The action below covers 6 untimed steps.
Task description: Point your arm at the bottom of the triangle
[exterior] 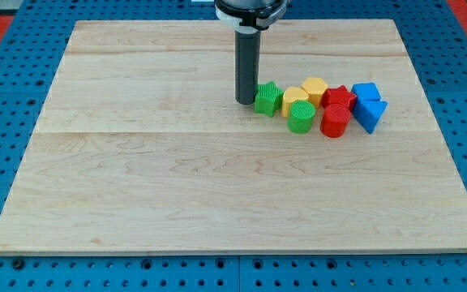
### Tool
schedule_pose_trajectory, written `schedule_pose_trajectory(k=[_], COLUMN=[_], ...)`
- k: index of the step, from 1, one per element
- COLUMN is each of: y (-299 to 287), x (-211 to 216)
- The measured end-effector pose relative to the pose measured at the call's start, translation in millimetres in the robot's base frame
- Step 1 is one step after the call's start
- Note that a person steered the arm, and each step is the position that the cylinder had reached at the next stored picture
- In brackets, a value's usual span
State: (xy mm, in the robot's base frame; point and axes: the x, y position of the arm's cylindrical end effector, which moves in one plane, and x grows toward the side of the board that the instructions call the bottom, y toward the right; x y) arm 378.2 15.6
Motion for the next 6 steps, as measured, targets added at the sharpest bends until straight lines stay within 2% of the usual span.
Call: schedule_pose_trajectory(k=[1, 3, 4, 5, 6], y=[-5.7, -28.8, 0.5, 75.2, 136.2], x=[10.8, 111.8, 134.8, 148.8, 140.5])
